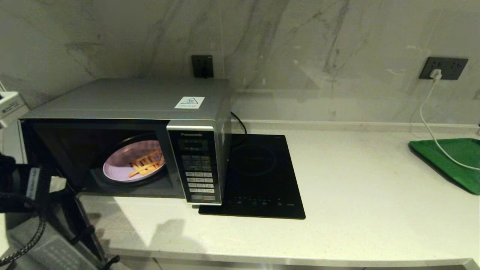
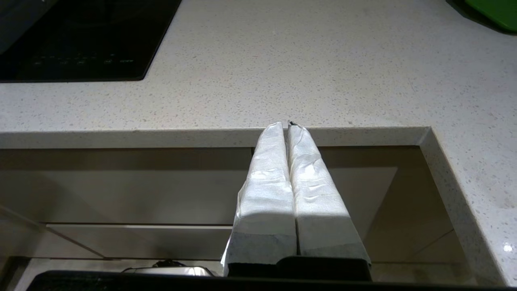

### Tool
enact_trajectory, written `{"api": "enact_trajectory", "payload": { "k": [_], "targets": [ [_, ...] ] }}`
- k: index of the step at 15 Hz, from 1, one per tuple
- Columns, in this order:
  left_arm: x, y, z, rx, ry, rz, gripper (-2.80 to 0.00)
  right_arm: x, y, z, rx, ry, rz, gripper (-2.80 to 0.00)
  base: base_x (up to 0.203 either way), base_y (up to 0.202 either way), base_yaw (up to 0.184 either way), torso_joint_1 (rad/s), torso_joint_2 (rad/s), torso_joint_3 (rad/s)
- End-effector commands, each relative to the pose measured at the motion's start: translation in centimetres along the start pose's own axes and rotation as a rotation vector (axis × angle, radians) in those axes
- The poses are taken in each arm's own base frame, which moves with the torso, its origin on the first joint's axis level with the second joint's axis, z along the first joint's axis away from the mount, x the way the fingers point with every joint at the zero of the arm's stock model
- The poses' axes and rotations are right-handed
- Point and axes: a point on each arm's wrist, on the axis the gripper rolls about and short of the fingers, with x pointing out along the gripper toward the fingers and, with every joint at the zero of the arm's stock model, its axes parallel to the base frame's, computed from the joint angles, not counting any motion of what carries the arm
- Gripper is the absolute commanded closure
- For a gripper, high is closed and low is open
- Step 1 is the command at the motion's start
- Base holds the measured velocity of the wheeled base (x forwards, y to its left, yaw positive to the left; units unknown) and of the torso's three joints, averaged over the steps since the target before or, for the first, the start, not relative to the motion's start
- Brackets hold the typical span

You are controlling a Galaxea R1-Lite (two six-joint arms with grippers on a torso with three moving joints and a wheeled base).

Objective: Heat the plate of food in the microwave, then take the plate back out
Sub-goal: Open the microwave oven

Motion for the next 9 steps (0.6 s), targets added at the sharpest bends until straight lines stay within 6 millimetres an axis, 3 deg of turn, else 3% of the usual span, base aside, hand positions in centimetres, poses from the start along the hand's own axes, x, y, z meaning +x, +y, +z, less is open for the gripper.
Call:
{"api": "enact_trajectory", "payload": {
  "k": [1,5,9],
  "targets": [
    [-2.7,2.0,-1.7,-0.030,-0.056,0.023,0.00,0.0,0.0,0.0,0.001,0.003,-0.001,0.00,0.000,0.000,0.000,0.000,0.00,0.000],
    [-5.2,3.4,-2.6,0.012,-0.146,0.072,0.00,0.0,0.0,0.0,0.001,0.004,-0.001,0.00,0.000,0.000,0.000,0.000,0.00,0.000],
    [-4.6,3.2,-2.5,0.006,-0.121,0.079,0.00,0.0,0.0,0.0,0.001,0.004,-0.001,0.00,0.000,0.000,0.000,0.000,0.00,0.000]
  ]
}}
